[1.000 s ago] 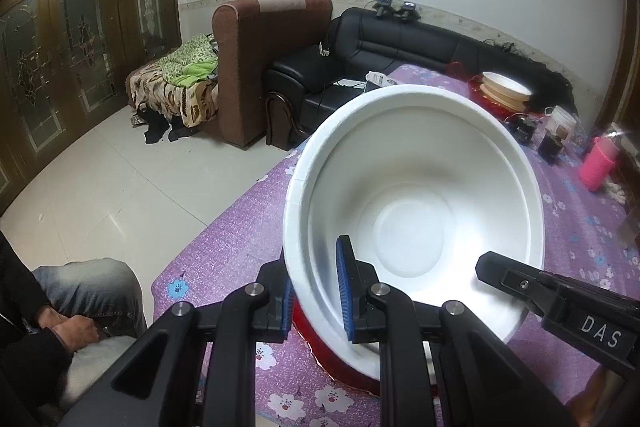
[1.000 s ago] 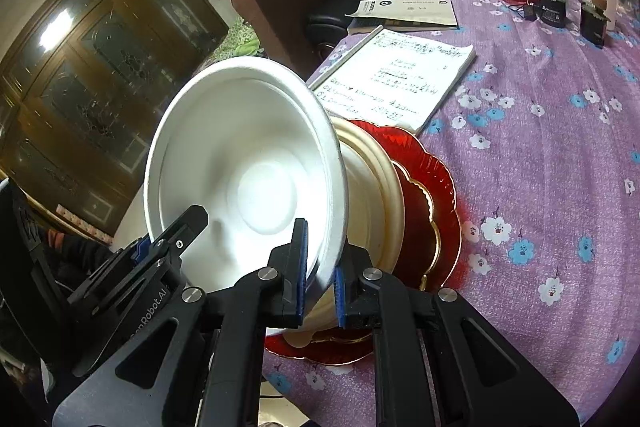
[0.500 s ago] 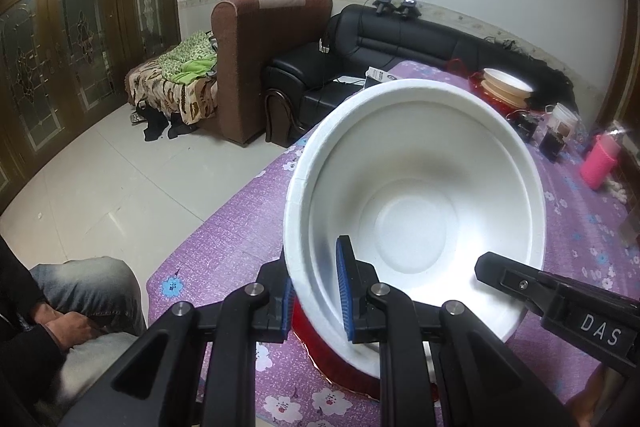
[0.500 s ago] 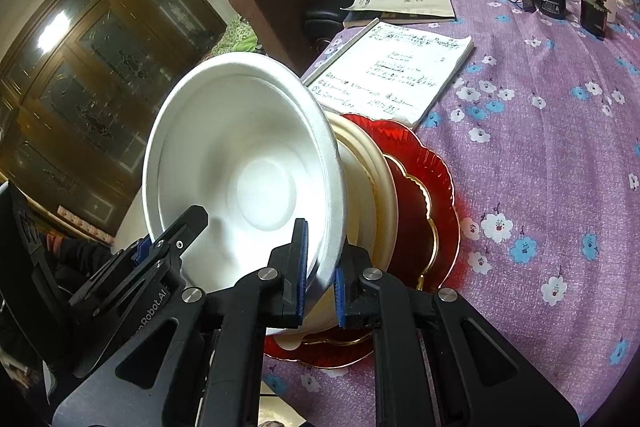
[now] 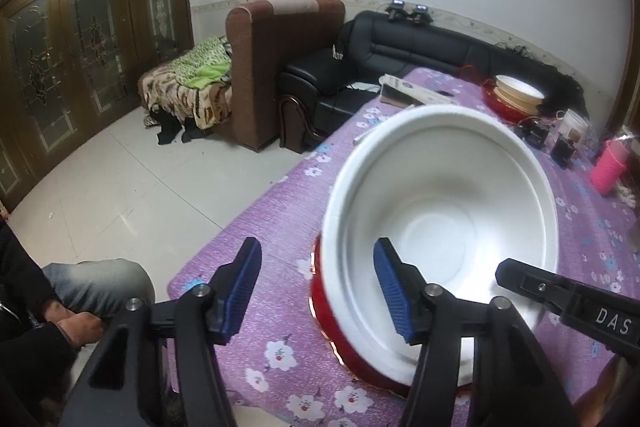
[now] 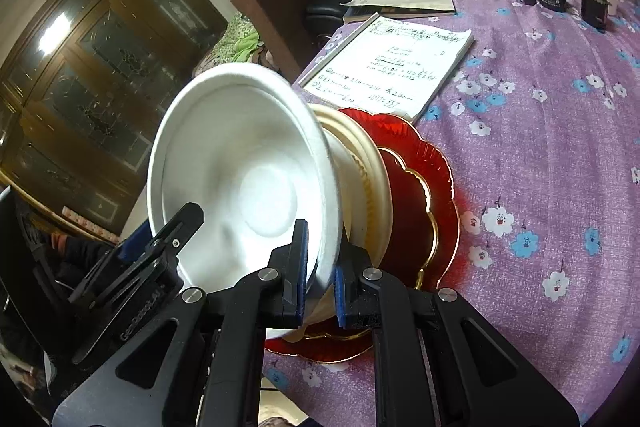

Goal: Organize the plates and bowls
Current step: 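Lower the foam bowl into the white bowl and open the left gripper, then open the right gripper to release the foam bowl rim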

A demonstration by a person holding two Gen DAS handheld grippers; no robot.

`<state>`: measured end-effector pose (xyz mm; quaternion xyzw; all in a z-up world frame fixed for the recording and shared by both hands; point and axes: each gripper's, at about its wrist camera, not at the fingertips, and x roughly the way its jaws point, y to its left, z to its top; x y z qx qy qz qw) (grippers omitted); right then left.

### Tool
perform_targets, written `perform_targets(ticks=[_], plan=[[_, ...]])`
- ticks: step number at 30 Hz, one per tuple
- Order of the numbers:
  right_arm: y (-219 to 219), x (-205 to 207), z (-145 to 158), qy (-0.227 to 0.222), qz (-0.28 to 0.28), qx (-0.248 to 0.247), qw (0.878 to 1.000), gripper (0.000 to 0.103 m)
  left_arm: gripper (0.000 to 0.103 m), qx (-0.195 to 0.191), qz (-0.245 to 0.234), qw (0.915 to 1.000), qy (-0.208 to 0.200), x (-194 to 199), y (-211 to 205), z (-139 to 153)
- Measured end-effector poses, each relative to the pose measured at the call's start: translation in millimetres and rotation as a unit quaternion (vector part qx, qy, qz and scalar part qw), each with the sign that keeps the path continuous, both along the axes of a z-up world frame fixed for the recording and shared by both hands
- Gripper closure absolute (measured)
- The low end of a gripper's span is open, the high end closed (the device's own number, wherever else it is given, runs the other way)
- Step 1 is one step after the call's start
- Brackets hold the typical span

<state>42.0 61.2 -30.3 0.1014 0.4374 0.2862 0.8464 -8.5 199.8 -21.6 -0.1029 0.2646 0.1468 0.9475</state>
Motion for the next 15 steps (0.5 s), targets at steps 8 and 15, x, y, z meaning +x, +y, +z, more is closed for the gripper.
perform_targets(ticks=[8,15], plan=[[-5.9,-3.0,0.8,0.017,0.015,0.017,1.0,0.092,0.035,-0.004,0.011,0.9998,-0.014,-15.9,13.6,5.9],[-12.5,-3.8,3.8,0.062,0.035,0.042,0.997,0.086,0.03,-0.016,0.004,0.9998,-0.015,-12.4,18.6,8.8]])
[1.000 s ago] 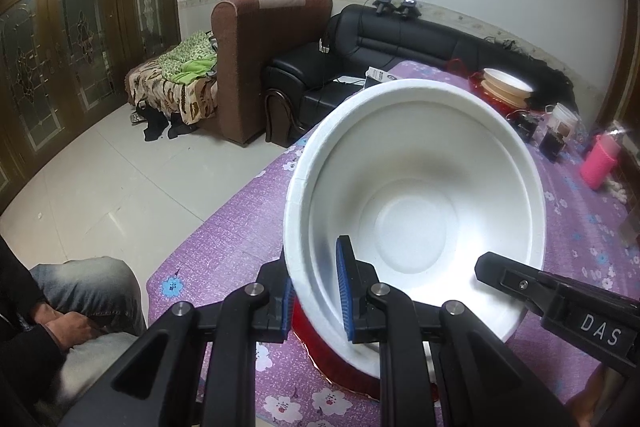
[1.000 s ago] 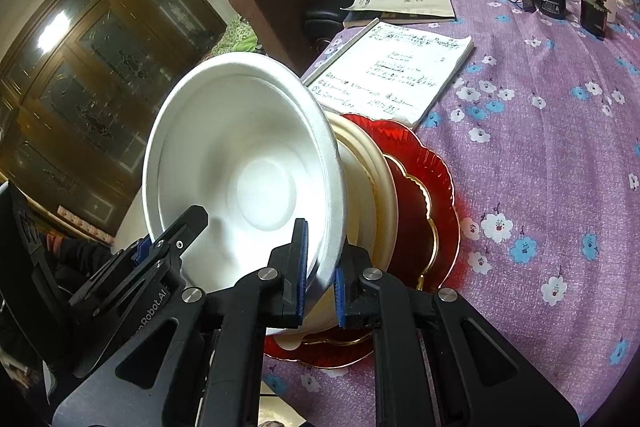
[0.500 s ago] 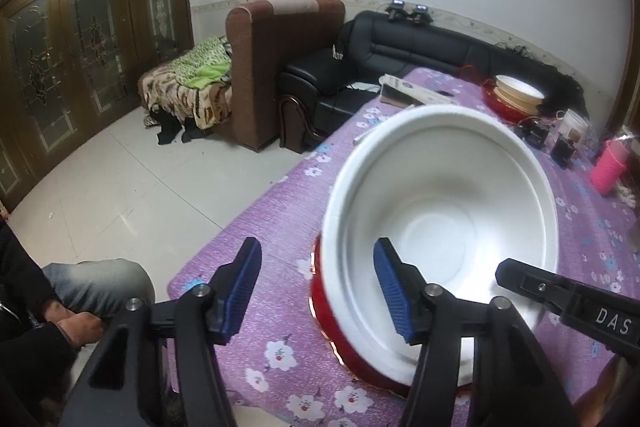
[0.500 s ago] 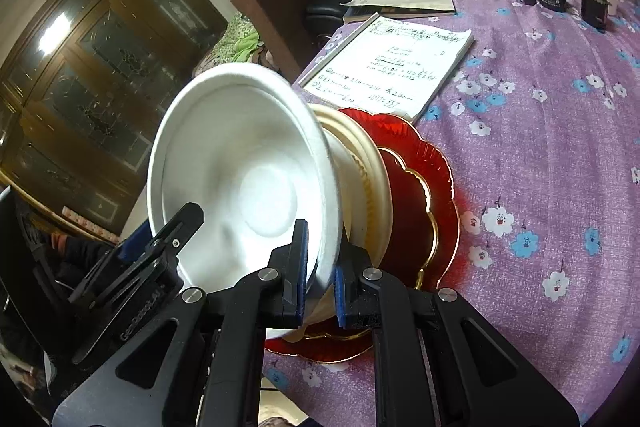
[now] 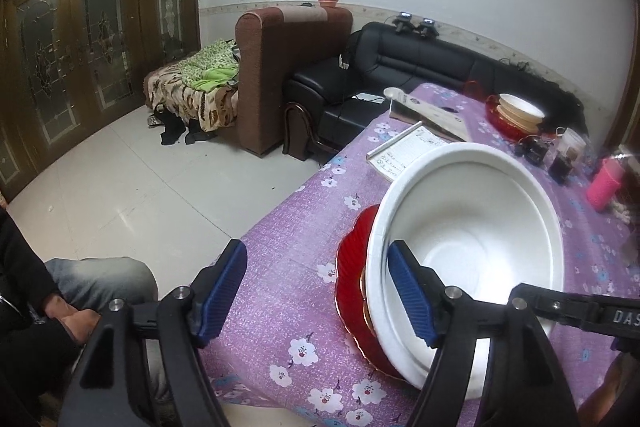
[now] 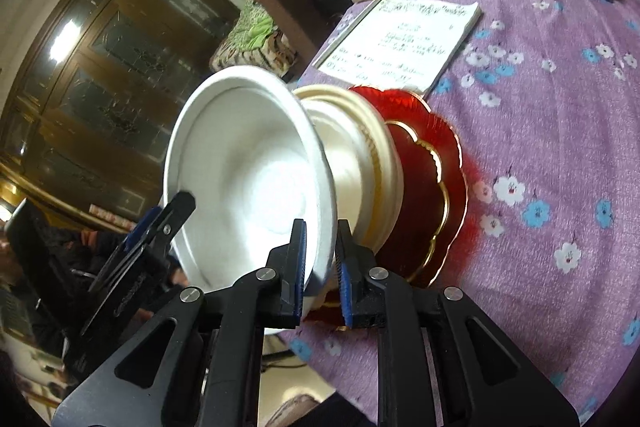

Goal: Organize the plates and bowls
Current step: 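Open the right gripper to release the foam bowl rim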

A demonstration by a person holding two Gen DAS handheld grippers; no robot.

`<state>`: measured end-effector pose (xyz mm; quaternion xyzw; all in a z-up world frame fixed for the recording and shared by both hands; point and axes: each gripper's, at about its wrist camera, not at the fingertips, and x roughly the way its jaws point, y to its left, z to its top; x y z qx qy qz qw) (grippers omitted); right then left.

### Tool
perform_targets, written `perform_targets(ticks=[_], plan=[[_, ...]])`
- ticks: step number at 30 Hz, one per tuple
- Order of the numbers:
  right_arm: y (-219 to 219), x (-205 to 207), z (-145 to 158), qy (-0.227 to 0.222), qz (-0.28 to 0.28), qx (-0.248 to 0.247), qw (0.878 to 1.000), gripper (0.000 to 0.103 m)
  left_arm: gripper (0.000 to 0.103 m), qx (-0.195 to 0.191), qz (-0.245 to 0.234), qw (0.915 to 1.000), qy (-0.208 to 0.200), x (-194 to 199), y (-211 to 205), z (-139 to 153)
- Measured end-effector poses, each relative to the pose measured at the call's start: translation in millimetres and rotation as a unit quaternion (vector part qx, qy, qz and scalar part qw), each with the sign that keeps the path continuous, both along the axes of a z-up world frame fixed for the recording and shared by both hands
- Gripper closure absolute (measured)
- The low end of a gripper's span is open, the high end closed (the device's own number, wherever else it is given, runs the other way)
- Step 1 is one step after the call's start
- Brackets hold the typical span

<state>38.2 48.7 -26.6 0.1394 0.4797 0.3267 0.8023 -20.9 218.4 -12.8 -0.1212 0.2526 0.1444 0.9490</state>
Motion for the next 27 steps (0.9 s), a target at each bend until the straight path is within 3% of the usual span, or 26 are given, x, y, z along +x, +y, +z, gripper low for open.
perform_targets(ticks=[6,10,17,27], plan=[[-14.0,4.1,10.7,0.002,-0.013,0.02,1.0,0.085,0.024,-0.016,-0.025,0.9994,0.016,11.7,7.5,2.5],[-2.6,9.4,-1.7,0.031,0.004,-0.003,1.0,0.081,0.024,-0.037,-0.034,0.9983,0.028,19.3,15.8,2.8],[-17.3,8.6,10.9,-0.002,-0.019,0.008,1.0,0.081,0.024,-0.021,-0.001,0.9997,0.011,9.7,17.9,7.8],[-27.6,-1.8,19.2,-0.048,-0.013,0.011,0.999,0.081,0.023,0.006,-0.01,0.9997,-0.02,2.5,-8.3,19.0]])
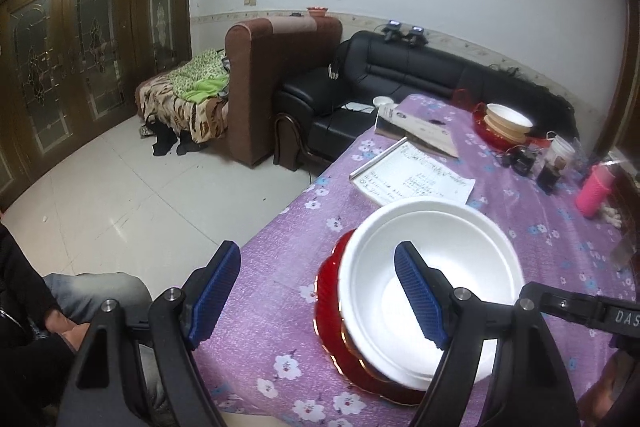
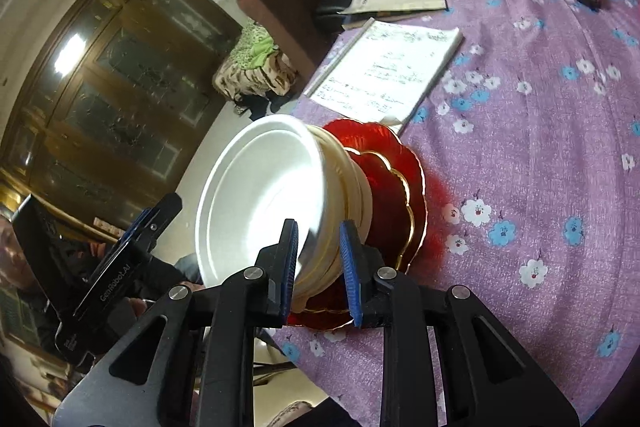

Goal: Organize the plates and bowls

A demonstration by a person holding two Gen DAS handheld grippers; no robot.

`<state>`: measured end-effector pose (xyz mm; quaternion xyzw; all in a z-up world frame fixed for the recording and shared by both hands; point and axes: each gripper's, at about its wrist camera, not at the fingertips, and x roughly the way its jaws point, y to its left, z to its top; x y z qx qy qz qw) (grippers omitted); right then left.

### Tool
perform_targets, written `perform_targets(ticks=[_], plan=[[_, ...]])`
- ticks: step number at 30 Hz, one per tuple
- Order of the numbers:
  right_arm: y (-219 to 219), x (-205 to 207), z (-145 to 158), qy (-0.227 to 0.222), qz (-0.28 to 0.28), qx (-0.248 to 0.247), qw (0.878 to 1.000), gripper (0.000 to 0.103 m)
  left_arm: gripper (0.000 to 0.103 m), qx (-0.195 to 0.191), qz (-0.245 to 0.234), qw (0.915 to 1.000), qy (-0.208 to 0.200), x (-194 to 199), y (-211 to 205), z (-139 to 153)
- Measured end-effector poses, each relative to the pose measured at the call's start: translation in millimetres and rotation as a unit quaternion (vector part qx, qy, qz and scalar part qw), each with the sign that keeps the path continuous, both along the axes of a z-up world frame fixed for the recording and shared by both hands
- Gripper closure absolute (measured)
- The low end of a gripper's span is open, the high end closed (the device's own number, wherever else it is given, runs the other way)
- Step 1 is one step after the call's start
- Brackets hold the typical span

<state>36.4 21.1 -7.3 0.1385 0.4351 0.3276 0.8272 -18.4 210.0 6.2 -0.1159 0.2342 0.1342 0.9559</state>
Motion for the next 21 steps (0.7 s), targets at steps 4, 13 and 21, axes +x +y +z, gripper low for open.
perform_targets(ticks=[4,13,21], plan=[[3.2,-11.7,6.1,-0.038,0.016,-0.008,0.999,0.081,0.023,0.014,0.009,0.9998,0.012,3.1,-10.4,-1.9],[6.6,-31.4,6.8,-0.075,0.029,-0.02,0.997,0.081,0.023,0.037,0.024,0.999,-0.006,-11.5,-31.9,1.2],[3.4,-43.2,10.3,-0.098,0.021,-0.025,0.995,0.081,0.023,0.037,0.028,0.9989,-0.01,-18.9,-36.4,3.5]])
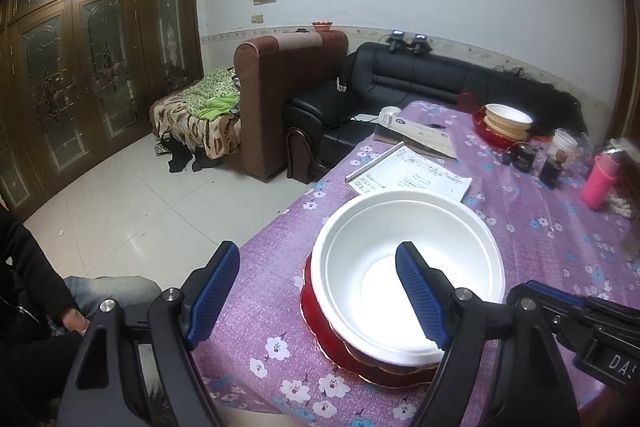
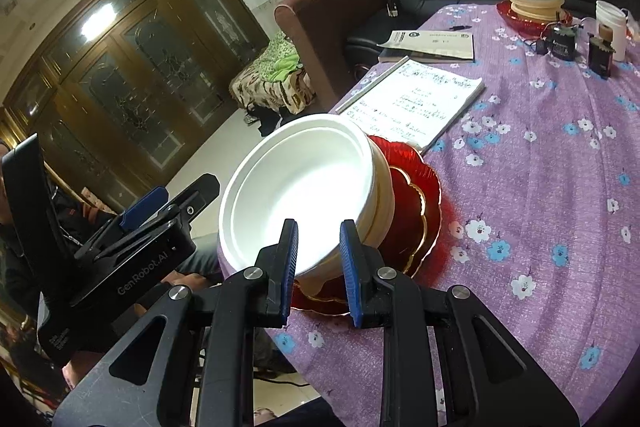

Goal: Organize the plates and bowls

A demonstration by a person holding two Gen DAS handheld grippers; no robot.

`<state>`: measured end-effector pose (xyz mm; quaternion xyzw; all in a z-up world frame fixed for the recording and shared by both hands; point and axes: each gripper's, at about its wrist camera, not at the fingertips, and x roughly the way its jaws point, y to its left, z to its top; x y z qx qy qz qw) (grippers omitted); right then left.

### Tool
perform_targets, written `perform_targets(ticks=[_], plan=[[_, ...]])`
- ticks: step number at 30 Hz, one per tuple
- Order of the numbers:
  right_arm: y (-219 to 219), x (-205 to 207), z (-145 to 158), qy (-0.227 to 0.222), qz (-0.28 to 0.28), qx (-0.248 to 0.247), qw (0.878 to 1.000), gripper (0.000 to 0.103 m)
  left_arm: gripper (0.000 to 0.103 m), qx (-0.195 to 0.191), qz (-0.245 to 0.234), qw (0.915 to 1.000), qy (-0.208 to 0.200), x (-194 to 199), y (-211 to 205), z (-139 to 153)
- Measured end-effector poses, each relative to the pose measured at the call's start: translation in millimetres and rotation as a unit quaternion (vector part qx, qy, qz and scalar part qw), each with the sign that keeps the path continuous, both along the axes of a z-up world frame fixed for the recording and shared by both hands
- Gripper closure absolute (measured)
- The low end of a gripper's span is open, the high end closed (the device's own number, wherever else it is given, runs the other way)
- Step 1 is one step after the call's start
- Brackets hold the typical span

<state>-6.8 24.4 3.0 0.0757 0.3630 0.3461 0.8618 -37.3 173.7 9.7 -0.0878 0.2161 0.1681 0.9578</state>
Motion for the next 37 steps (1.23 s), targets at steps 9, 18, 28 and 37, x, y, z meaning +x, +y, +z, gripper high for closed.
perform_targets(ticks=[9,18,28,37], plan=[[-0.6,-8.9,2.2,-0.011,0.001,-0.003,1.0,0.081,0.023,-0.003,0.001,1.0,0.0,-1.5,-3.9,-0.8],[6.1,-15.4,3.0,-0.019,0.004,-0.008,1.0,0.081,0.023,-0.014,-0.002,0.9999,0.0,-4.8,-2.9,-3.7],[12.7,-15.3,0.9,-0.024,0.011,-0.013,1.0,0.081,0.022,-0.026,0.003,0.9996,-0.007,-7.4,2.7,-4.0],[17.1,-15.3,-2.4,-0.027,0.011,-0.017,0.999,0.081,0.02,-0.02,0.003,0.9998,-0.002,-4.0,1.5,-6.2]])
